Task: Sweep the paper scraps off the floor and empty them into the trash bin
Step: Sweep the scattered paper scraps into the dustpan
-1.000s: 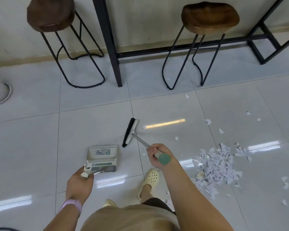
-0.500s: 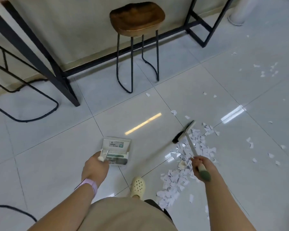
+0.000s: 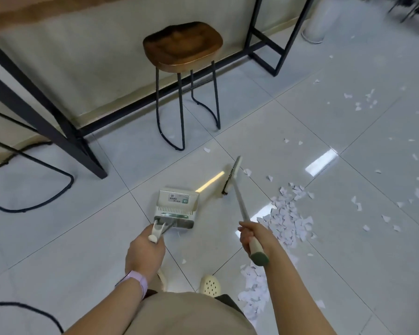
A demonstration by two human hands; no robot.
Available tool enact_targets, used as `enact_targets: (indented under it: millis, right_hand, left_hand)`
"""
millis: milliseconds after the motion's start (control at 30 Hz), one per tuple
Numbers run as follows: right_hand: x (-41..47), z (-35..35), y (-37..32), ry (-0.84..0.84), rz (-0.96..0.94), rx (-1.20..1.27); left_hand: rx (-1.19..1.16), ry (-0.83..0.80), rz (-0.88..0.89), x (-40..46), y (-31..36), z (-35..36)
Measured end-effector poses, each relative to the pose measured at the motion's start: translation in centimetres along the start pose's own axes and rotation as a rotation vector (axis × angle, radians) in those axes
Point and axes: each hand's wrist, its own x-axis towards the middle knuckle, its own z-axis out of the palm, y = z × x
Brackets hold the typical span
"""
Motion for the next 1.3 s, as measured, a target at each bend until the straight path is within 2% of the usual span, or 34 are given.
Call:
enact_targets:
  millis: [333,533,800,1033,1167,1300]
  right_hand:
    - [5.2,21.8,6.4,-0.178,0.121,-0.124]
    - [8.7,32.0,8.9,-0.258,0.160,-0.011]
    - [11.9,38.4,7.1,-0.314,0.176,0.146]
    - [16.2,42.5,2.0,-0.330,0.224,0.249]
    - [18.0,44.3,-1.2,-0.296,0.220,0.270]
    - [19.8,45.4,-4.2,-0.216,0.180,0.393]
  left_hand:
    - [-0.007,0.001,-0.020,13.5,-3.9,-13.6]
    - [0.021,0.004,0.028,19.8,-4.9,-19.8]
    - [0.157,0.065,0.047,25.5,-3.4,-23.2]
    - [0.134,0.093,0.015,30.9,-0.5,-24.4]
    - [0.198,0.048,0.020,33.5,0.8,-25.3]
    - [0.244,0.024,0.023,35.4,3.1,-24.9]
